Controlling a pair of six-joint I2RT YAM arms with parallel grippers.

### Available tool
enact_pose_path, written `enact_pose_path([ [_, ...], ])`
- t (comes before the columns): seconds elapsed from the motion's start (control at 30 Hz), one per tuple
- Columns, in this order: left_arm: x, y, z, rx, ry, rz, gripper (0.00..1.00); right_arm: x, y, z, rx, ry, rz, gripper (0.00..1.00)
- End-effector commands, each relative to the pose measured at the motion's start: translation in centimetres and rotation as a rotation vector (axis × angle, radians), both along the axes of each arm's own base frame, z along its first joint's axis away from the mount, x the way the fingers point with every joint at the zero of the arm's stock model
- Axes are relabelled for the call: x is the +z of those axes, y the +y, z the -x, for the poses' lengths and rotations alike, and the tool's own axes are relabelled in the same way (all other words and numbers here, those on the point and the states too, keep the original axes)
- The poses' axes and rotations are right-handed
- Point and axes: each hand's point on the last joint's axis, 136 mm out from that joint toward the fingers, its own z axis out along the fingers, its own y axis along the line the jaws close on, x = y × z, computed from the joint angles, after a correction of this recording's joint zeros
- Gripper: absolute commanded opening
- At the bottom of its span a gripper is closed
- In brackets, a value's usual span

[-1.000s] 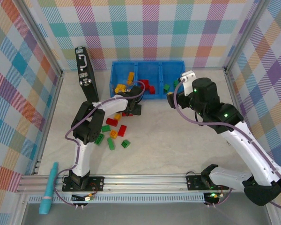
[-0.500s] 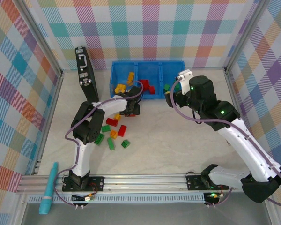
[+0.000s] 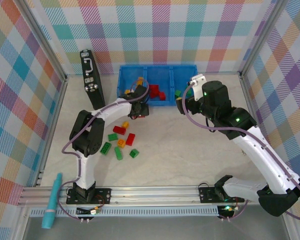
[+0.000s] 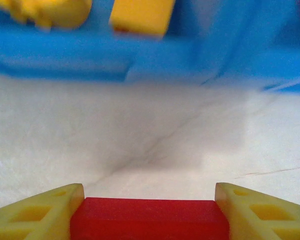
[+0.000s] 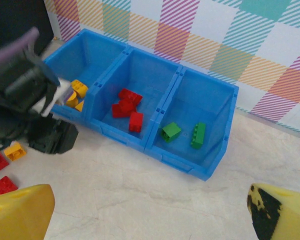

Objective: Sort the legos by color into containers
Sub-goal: Pick up the lego from the center of the table, then place the lego in the container.

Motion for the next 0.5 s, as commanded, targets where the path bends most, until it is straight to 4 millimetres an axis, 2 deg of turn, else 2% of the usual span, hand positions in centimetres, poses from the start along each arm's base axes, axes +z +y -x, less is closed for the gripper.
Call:
enact_pose_path([
  [0.0,7.8,-3.0,-2.2,-0.059,-0.160,0.131,0.61,1.7,0.1,0.0,0.010,-0.044,-0.019,0.99],
  [0.1,10.6,-4.8,-4.1,-0.083,-0.245,0.202,0.61,1.6,0.2,0.0,0.013,-0.044,-0.018,0.99],
  [0.2,12.1,-5.9,-6.1,-0.071,-0.337,0.252,0.61,1.6,0.5,0.0,0.027,-0.040,-0.026,0.99],
  [0.3,12.0,-6.9,-8.5,-0.045,-0.404,0.292,0.62,1.5,0.8,0.0,0.038,-0.029,-0.029,0.99],
  [0.47,10.1,-9.9,-11.4,-0.067,-0.413,0.370,0.62,1.5,0.9,-0.1,0.040,-0.026,-0.025,0.99],
])
